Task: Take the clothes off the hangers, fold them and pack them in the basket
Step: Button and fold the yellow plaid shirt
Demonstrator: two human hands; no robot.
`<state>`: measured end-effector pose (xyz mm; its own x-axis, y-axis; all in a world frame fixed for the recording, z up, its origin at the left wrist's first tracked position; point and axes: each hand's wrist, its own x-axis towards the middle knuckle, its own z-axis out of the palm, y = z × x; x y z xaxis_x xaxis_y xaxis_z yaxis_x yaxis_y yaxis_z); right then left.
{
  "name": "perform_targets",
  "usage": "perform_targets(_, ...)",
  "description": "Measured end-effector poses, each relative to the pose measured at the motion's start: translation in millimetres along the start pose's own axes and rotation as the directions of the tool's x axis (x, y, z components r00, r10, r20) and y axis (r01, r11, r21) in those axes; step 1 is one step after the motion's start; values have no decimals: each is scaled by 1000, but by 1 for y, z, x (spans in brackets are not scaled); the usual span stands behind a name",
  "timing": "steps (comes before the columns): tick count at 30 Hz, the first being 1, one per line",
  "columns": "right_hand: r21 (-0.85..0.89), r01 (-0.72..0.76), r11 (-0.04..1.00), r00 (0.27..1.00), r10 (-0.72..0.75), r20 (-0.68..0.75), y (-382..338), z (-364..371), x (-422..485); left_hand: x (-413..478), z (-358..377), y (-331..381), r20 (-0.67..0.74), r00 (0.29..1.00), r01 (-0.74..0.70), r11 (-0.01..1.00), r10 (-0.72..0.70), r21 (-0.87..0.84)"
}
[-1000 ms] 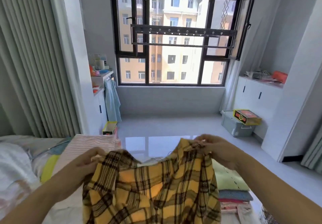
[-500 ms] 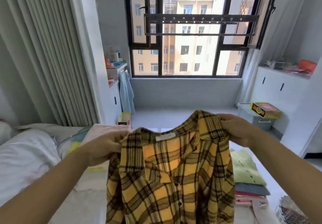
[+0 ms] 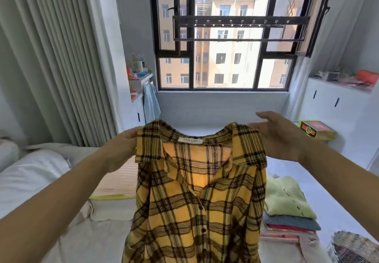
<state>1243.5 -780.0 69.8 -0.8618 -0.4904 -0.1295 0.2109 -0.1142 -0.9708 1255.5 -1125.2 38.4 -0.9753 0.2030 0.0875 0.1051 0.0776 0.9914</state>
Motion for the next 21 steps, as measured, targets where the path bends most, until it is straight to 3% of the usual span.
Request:
perform_targets(3,-324,61,944,995,-31,98,6,0,4,0,0,8,0,998,-55,995,55,88)
perform_targets(5,-457,105,883,994,-84,65,4,6,6,0,-2,14,1,999,-50,991,50,125)
perform_targets(9,-440,226,869,959,-279,-57,-1,5,11,-4,-1,23,5,998,56,991,-55,-123)
perform_targets(11,-462,241,853,949,-308,-73,4,5,14,-6,-4,21,75,993,104,979,-92,-175)
perform_targets(16,-537,244,808,937,-338,-83,10,8,13,-6,-8,17,242,965,60,983,-102,175)
perform_targets(18,-540,243,805,936,-342,-88,12,8,14,-5,-7,16,197,979,19,988,-49,152)
perform_targets(21,-594,232,770,941,-332,-62,19,11,13,0,2,12,-23,998,-56,995,58,84)
